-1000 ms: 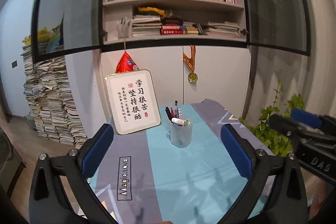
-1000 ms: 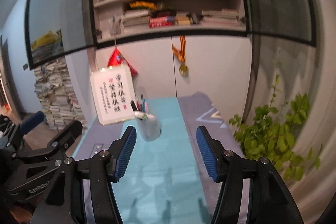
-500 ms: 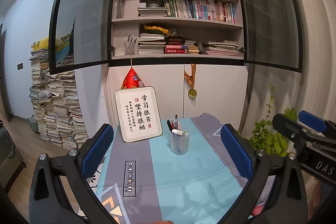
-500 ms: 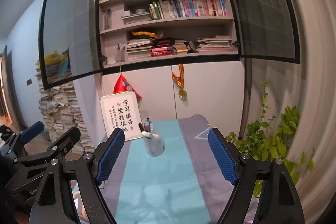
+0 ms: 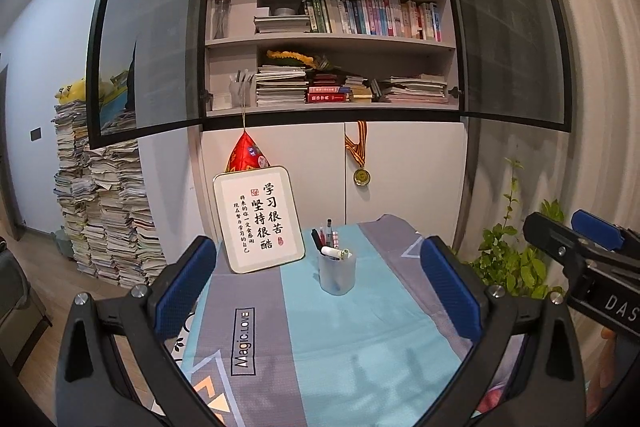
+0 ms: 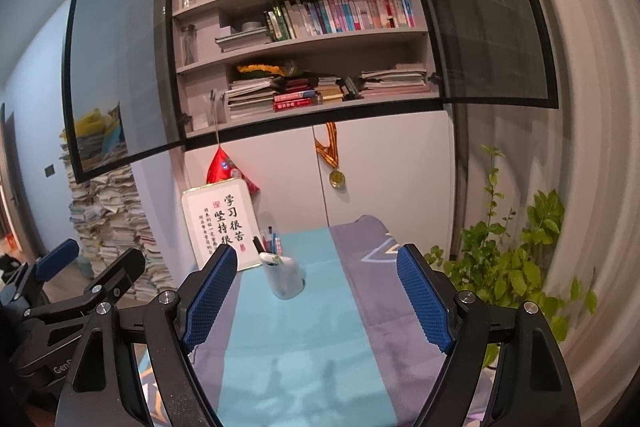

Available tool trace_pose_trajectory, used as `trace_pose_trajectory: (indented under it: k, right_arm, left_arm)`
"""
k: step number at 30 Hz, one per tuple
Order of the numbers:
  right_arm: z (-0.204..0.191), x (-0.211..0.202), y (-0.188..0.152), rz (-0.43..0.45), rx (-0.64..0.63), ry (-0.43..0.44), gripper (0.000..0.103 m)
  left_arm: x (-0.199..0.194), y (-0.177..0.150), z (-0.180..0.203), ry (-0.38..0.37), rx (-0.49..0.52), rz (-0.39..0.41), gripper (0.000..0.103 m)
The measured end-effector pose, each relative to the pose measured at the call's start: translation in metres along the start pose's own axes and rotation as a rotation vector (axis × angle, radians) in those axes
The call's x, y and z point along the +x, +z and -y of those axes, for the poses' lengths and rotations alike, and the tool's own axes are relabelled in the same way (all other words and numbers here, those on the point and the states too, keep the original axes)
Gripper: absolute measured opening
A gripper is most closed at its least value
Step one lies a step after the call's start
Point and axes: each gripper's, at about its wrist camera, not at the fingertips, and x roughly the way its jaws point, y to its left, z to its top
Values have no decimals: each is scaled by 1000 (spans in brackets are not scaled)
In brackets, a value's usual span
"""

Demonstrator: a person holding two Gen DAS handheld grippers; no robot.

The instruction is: Organize stationery

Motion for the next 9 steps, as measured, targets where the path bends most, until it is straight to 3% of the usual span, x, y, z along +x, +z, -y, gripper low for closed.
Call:
trace_pose_trajectory:
  k: [9]
  right_arm:
    - [1, 0, 0, -6, -5, 1, 83]
  left_arm:
    - [-2, 2, 0, 5, -2, 8, 102]
